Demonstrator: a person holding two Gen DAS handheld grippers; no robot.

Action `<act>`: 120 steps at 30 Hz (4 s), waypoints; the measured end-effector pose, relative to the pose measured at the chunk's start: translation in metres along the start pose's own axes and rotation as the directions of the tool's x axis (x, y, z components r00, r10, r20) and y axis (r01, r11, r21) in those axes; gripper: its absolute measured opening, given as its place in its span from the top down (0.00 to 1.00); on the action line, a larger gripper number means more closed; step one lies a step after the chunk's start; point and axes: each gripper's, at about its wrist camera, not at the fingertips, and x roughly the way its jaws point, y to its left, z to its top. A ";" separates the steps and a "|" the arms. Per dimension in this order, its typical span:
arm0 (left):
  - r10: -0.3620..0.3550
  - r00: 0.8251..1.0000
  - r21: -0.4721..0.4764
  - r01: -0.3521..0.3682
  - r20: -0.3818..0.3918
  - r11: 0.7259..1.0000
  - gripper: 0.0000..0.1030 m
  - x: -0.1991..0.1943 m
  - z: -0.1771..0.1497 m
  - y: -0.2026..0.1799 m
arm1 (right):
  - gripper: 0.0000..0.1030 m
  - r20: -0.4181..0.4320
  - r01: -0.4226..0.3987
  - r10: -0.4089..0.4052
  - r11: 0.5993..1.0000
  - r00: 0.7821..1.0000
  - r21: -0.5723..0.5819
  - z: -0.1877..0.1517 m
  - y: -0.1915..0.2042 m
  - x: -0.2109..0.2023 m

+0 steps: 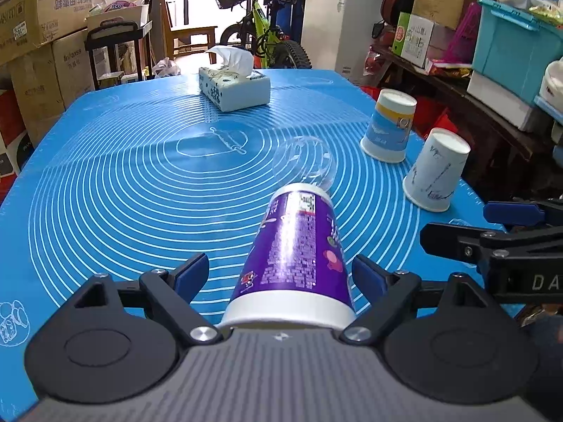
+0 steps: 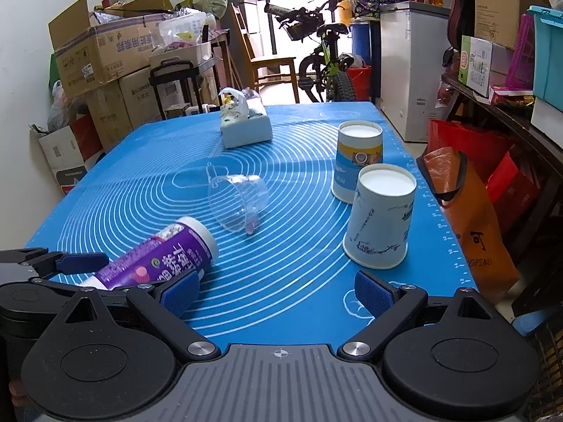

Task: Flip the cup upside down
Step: 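Lift the purple cup with the left tool and carry it toward the right tool, then close the right tool on the purple cup while the left tool releases it, then rotate the purple cup with the right tool and lower it onto the mat, then open the right tool and pull it back from the standing cup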

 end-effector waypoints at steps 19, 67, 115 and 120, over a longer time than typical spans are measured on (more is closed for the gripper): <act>0.076 0.993 -0.103 -0.067 0.088 0.992 0.10 -0.033 0.019 0.034 | 0.08 -0.066 -0.087 0.091 0.994 0.994 0.062 0.024 0.012 0.005; 0.190 0.975 -0.238 -0.160 0.111 0.958 0.10 -0.029 0.008 0.087 | 0.33 0.239 0.012 0.036 0.980 0.970 -0.198 0.017 0.065 0.023; 0.246 0.952 -0.096 -0.231 0.180 0.968 0.10 -0.121 -0.068 -0.006 | 0.08 0.175 -0.095 0.107 0.992 0.979 -0.077 -0.076 0.012 -0.110; 0.244 0.953 -0.095 -0.230 0.177 0.969 0.10 -0.123 -0.073 -0.009 | 0.08 0.184 -0.093 0.110 0.991 0.977 -0.101 -0.083 0.015 -0.119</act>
